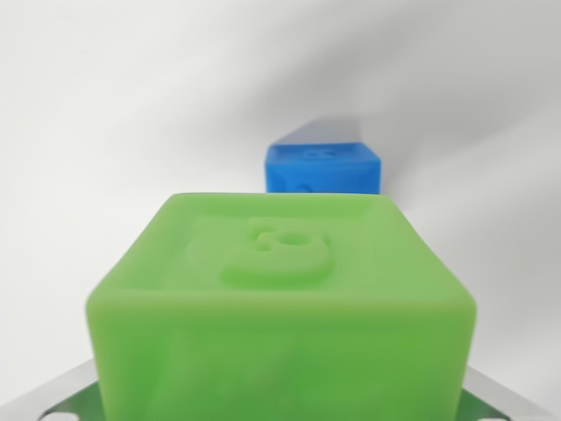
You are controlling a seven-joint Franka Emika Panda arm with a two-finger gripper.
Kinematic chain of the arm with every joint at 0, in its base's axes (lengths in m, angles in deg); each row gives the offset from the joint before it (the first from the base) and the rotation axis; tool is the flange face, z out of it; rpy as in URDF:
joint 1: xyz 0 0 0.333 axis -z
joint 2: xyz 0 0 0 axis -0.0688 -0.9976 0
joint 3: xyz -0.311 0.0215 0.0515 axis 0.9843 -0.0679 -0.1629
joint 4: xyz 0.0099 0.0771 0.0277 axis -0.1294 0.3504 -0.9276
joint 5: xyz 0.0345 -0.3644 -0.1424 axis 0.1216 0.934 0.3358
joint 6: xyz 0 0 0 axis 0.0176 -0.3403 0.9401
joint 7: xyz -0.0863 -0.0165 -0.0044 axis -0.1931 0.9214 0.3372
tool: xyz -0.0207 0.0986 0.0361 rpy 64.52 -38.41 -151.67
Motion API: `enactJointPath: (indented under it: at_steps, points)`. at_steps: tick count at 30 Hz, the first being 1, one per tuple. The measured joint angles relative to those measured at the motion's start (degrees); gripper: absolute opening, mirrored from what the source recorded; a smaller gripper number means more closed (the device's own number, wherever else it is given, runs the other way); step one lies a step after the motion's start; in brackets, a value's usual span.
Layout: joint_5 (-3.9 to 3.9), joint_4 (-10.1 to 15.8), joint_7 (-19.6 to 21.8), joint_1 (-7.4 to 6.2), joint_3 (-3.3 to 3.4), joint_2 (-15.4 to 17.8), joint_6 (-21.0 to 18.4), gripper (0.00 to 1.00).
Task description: Stack cube
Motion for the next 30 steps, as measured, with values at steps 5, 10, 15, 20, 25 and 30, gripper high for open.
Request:
enactJointPath:
  at_steps: [5,10,15,20,25,30]
  points:
    - [-0.08,1.3,-0.5,0.17,0.26,1.7,-0.4,0.00]
    - [-0.12,2.2,-0.9,0.24,0.53,3.0,-0.7,0.00]
    - [-0.13,2.5,-0.9,0.24,0.56,0.8,1.4,0.00]
    - [-0.13,2.5,-0.9,0.24,0.58,-2.2,4.1,0.00]
    - [-0.12,2.6,-0.9,0.24,0.58,-4.0,6.2,0.00]
    - [-0.11,2.6,-0.9,0.24,0.60,-6.3,8.3,0.00]
